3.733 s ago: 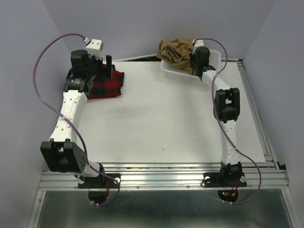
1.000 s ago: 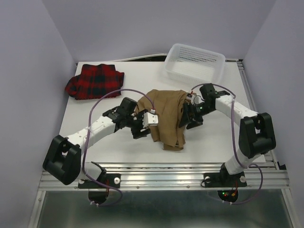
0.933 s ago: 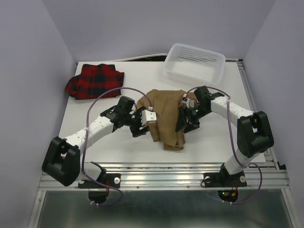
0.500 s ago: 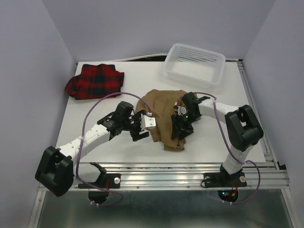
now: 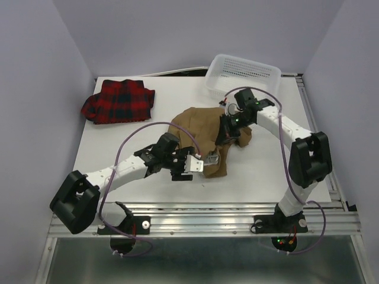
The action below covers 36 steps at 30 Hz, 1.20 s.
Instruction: Fold and stack the skirts
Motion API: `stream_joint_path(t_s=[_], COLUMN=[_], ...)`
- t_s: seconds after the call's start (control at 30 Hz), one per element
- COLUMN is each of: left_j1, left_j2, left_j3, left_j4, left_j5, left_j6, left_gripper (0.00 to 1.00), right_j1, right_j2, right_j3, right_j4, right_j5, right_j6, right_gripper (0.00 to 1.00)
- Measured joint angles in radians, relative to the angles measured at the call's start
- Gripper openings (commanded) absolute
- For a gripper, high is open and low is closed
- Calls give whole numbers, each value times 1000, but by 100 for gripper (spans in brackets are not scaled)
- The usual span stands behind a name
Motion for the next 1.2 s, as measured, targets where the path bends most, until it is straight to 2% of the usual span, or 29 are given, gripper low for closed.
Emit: stream_joint_path(t_s=[0.2, 0.33, 0.4, 0.43, 0.47, 0.5, 0.53, 0.57, 0.6, 0.63, 0.67, 0.7, 0.73, 0.9, 1.03, 1.1, 1.2], left_j1=[-11, -12, -13, -11, -11, -11, -11, -12, -12, -12, -12, -12, -12, -11, -11, -11, -11], left_j2=[90, 207, 254, 264, 277, 294, 313, 329, 340, 341, 341, 342, 342, 338, 322, 317, 314], left_j3=[5, 29, 38, 50, 62, 74, 94, 106, 113, 114, 115, 115, 117, 153, 195, 210, 214], left_j4=[32, 58, 72, 76, 80, 82, 80, 78, 77, 76, 71, 68, 60, -11, -70, -85, -88], left_j5=[-13, -50, -61, -72, -82, -80, -91, -94, -90, -92, -98, -98, -101, -111, -112, -112, -112], left_j6=[71, 108, 117, 126, 132, 136, 143, 152, 156, 154, 162, 165, 166, 158, 145, 137, 121], left_gripper=[81, 79, 69, 63, 51, 45, 40, 29, 24, 19, 6, 3, 0, 0, 0, 0, 0], right_j1=[-158, -168, -163, -163, -164, -164, -164, -165, -166, -166, -166, -166, -166, -166, -156, -135, -97], right_j2=[-59, -94, -105, -109, -114, -116, -116, -116, -116, -116, -125, -130, -132, -97, -42, -26, -16], right_j3=[89, 89, 89, 89, 89, 89, 89, 89, 83, 69, 30, 3, -57, -231, -269, -278, -293], right_j4=[0, -24, -43, -49, -56, -68, -80, -103, -120, -121, -107, -105, -107, -98, -40, -1, 61], right_j5=[-52, -55, -53, -50, -47, -43, -41, -36, -35, -35, -44, -46, -61, -116, -168, -187, -204], right_j6=[-21, -47, -65, -76, -86, -97, -108, -134, -144, -143, -152, -152, -148, -100, -28, 14, 67], right_gripper=[1, 1, 1, 8, 17, 39, 48, 54, 61, 63, 65, 66, 73, 80, 84, 84, 78])
